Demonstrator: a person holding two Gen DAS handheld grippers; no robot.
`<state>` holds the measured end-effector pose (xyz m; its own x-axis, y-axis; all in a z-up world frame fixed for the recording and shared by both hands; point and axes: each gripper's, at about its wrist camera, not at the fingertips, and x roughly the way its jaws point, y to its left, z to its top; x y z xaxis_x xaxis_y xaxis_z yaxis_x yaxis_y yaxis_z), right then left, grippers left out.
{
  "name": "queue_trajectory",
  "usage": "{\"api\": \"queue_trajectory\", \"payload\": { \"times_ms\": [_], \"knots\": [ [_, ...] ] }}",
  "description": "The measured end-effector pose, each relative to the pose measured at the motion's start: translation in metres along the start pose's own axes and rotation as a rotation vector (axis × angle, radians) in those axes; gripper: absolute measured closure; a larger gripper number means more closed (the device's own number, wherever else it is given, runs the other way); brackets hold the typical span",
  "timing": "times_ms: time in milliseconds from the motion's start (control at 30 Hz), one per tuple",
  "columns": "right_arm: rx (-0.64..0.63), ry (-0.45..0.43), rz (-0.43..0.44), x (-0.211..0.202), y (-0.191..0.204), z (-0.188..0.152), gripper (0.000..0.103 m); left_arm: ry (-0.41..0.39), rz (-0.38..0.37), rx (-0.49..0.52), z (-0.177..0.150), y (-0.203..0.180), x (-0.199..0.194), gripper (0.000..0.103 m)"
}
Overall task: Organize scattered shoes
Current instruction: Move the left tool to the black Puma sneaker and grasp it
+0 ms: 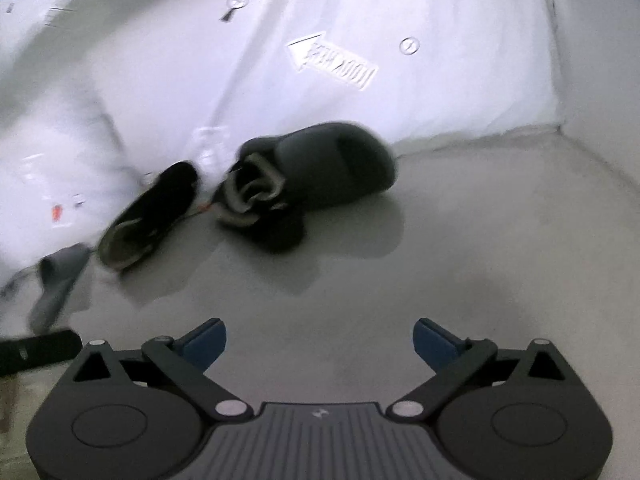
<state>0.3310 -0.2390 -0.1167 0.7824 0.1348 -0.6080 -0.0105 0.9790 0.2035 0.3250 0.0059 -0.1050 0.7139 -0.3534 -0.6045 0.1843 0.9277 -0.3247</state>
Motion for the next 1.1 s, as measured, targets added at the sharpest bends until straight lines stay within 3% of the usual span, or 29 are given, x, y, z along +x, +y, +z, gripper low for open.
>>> {"api": "queue_trajectory", "payload": {
  "times_ms": [167,333,467,600,633,733,833,1100],
  "knots": [
    [-0.043,-0.061,-0.043,0.031,-0.017,0.021,0.002,-0.006,0.008,-0.021,0.054,-0.012,0.071,0.017],
    [-0.054,-0.053,-0.068,0.059,-0.026,0.029,0.002,-0.031,0.032,-0.009,0.088,-0.014,0.132,0.017],
    [-0.018,-0.036,-0.076,0.066,-0.030,0.026,0.002,0.009,0.099,-0.040,0.105,-0.006,0.188,0.017],
    [0.007,-0.014,-0.072,0.066,-0.027,0.018,0.002,0.060,0.204,-0.060,0.107,0.001,0.219,0.038],
    [0.007,-0.006,-0.066,0.066,-0.025,0.015,0.002,0.067,0.215,-0.078,0.106,0.004,0.223,0.048],
    [-0.020,0.015,-0.052,0.064,-0.018,0.010,0.002,0.073,0.227,-0.143,0.101,0.014,0.231,0.054],
    [-0.027,0.004,-0.042,0.056,-0.012,0.009,0.002,0.062,0.263,-0.117,0.098,0.006,0.225,0.065],
    [-0.018,-0.031,-0.014,0.021,-0.003,0.004,0.002,0.110,0.271,-0.046,0.075,0.003,0.181,0.079]
  ]
}}
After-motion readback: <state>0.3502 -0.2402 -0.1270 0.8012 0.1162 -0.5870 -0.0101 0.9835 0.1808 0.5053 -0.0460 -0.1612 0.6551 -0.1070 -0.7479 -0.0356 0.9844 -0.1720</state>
